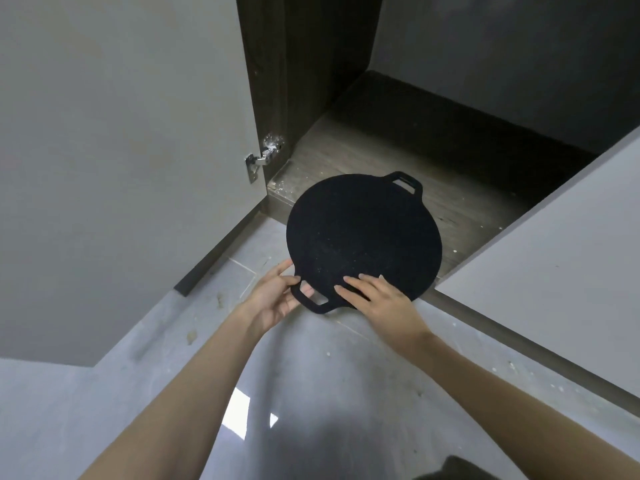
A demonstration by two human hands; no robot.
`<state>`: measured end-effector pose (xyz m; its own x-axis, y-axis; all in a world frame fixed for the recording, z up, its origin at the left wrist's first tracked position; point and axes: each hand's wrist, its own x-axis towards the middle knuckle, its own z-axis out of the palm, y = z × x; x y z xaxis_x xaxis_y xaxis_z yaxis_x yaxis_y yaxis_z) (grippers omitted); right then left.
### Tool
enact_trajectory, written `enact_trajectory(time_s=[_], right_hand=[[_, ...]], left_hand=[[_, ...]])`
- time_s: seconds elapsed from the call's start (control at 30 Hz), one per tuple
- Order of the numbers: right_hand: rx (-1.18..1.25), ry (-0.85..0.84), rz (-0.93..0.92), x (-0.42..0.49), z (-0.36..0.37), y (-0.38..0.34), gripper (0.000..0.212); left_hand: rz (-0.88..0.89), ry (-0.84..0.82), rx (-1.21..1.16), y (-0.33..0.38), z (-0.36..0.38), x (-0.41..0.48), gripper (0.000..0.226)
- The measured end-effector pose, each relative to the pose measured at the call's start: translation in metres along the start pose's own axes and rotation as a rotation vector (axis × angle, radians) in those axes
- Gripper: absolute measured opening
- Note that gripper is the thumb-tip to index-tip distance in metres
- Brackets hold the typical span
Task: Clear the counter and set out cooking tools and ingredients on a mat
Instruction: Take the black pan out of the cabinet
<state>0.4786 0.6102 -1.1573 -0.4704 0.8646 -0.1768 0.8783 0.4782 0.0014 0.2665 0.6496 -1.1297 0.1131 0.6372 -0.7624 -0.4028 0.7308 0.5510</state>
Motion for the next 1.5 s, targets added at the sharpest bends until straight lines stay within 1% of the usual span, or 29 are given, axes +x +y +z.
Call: enact_trajectory(time_s=[0.07, 0.13, 0.2, 0.23, 0.33, 0.4, 0.5, 0.6, 0.67, 0.83, 0.93, 0.97, 1.03, 1.1, 1.2, 1.33, 1.43, 1.5], right_hand=[[-0.042, -0.009, -0.03, 0.0, -0.005, 0.001, 0.099], [-0.061, 0.011, -0.06, -0.003, -0.018, 0.0, 0.094], [-0.084, -0.043, -0.078, -0.005, -0.042, -0.001, 0.092], [-0.084, -0.08, -0.085, -0.007, -0.055, -0.001, 0.094], [-0.092, -0.114, -0.095, -0.009, -0.091, 0.002, 0.102], [-0.07, -0.167, -0.139, -0.012, -0.134, -0.003, 0.105], [-0.009, -0.249, -0.24, -0.023, -0.196, -0.009, 0.104], [0.021, -0.24, -0.288, -0.039, -0.252, -0.022, 0.112], [0.086, -0.196, -0.318, -0.05, -0.282, -0.029, 0.112], [0.228, -0.192, -0.391, -0.078, -0.388, -0.065, 0.097], [0.255, -0.283, -0.437, -0.094, -0.452, -0.089, 0.068], [0.245, -0.345, -0.431, -0.099, -0.471, -0.097, 0.065], [0.237, -0.386, -0.467, -0.113, -0.51, -0.116, 0.07], [0.258, -0.363, -0.502, -0.124, -0.541, -0.131, 0.079], [0.327, -0.4, -0.627, -0.143, -0.575, -0.157, 0.095], [0.284, -0.443, -0.819, -0.169, -0.605, -0.2, 0.098], [0.269, -0.443, -0.951, -0.188, -0.626, -0.24, 0.093], [0.275, -0.458, -0.994, -0.193, -0.636, -0.261, 0.091]], left_hand=[[0.0, -0.018, -0.019, 0.003, -0.002, 0.001, 0.045], [0.004, -0.045, -0.036, 0.01, -0.003, -0.005, 0.045], [-0.014, -0.056, -0.064, 0.021, 0.0, -0.018, 0.041], [-0.025, -0.059, -0.081, 0.028, 0.002, -0.028, 0.04], [-0.07, -0.077, -0.14, 0.044, 0.005, -0.06, 0.044], [-0.101, -0.048, -0.191, 0.054, 0.008, -0.092, 0.042], [-0.109, 0.0, -0.238, 0.07, 0.013, -0.144, 0.039], [-0.108, 0.032, -0.291, 0.084, 0.017, -0.203, 0.035], [-0.107, 0.063, -0.33, 0.099, 0.021, -0.248, 0.031], [-0.116, 0.2, -0.407, 0.128, 0.03, -0.37, 0.023], [-0.122, 0.293, -0.46, 0.14, 0.033, -0.44, 0.02], [-0.121, 0.314, -0.486, 0.144, 0.034, -0.459, 0.017], [-0.113, 0.364, -0.565, 0.149, 0.033, -0.508, 0.01], [-0.109, 0.4, -0.608, 0.148, 0.03, -0.546, 0.009], [-0.063, 0.467, -0.665, 0.138, 0.025, -0.607, 0.011], [0.032, 0.584, -0.797, 0.118, 0.022, -0.69, 0.01], [0.125, 0.651, -0.923, 0.102, 0.018, -0.752, 0.01], [0.165, 0.683, -0.973, 0.096, 0.013, -0.781, 0.008]])
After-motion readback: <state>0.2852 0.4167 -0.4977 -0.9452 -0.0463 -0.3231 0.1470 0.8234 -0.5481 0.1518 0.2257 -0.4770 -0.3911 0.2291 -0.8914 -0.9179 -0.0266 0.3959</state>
